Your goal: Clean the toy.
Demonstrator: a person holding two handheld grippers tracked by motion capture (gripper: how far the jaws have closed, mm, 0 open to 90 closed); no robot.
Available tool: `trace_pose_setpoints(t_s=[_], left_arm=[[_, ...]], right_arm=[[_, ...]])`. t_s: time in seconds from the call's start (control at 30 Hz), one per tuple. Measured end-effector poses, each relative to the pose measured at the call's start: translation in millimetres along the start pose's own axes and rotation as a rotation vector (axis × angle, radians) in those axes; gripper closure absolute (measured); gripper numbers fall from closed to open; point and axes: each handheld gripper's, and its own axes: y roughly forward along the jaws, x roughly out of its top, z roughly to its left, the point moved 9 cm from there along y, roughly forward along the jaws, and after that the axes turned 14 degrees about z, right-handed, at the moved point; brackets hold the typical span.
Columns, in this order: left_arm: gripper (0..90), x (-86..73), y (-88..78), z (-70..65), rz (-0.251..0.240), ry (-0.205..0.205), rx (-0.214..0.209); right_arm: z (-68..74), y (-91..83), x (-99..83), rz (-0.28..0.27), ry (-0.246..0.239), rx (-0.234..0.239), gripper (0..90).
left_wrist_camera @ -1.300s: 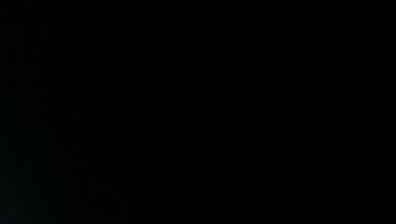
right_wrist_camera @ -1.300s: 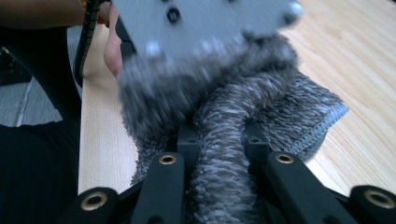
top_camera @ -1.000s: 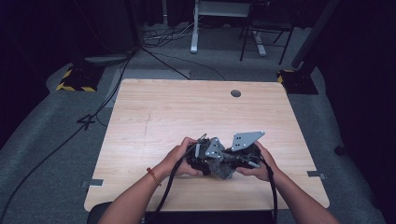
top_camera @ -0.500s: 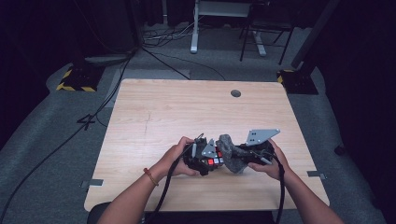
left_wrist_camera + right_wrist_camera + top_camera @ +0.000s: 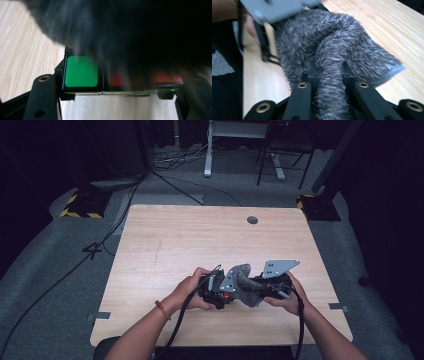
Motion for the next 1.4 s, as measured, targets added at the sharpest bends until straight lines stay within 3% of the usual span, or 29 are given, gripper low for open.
trace_pose_setpoints(t_s=[0.13, 0.23, 0.37, 0.5, 0.57, 0.73, 0.87, 0.97, 1.17, 1.4], left_arm=[[33.8, 4.7, 2.5, -1.5, 0.0, 0.001, 0.001], [33.8, 3.7, 3.3, 0.0, -0.016, -0.028, -0.018], [33.8, 1.1, 0.1, 2.5, -0.032, -0.056, -0.03], [33.9, -1.5, -2.3, 3.5, -0.038, -0.059, -0.03], [33.8, -2.3, -7.8, 4.4, -0.063, -0.064, -0.034], [33.8, -2.6, -19.9, 5.7, -0.128, -0.078, -0.054], [33.7, -2.3, -19.8, 3.4, -0.142, -0.065, -0.066], [33.7, -1.4, -17.0, 1.9, -0.124, -0.053, -0.047], [33.5, 1.7, -12.3, -0.5, -0.106, -0.031, -0.049], [32.9, 7.5, -1.2, -3.8, -0.055, -0.006, -0.018]], right_arm=[[12.8, 5.8, 9.2, -0.007, -0.019, 0.035, 76.6], [14.1, 12.4, 12.1, 0.002, -0.023, 0.016, 76.5], [6.9, 10.0, 10.4, -0.003, -0.024, -0.024, 76.6], [-5.4, 4.8, 1.5, -0.009, 0.016, -0.039, 76.6], [-12.5, 3.6, -5.5, -0.01, 0.039, -0.054, 76.7], [-21.7, 13.0, -19.1, 0.007, 0.075, -0.037, 76.9], [-16.1, 17.4, -16.4, -0.015, 0.062, -0.002, 77.0], [-13.7, 14.6, -14.2, -0.045, 0.06, 0.011, 77.3], [-5.2, 5.7, -3.5, -0.111, 0.044, 0.032, 77.6], [6.5, 9.5, 7.5, -0.117, 0.016, 0.052, 77.5]])
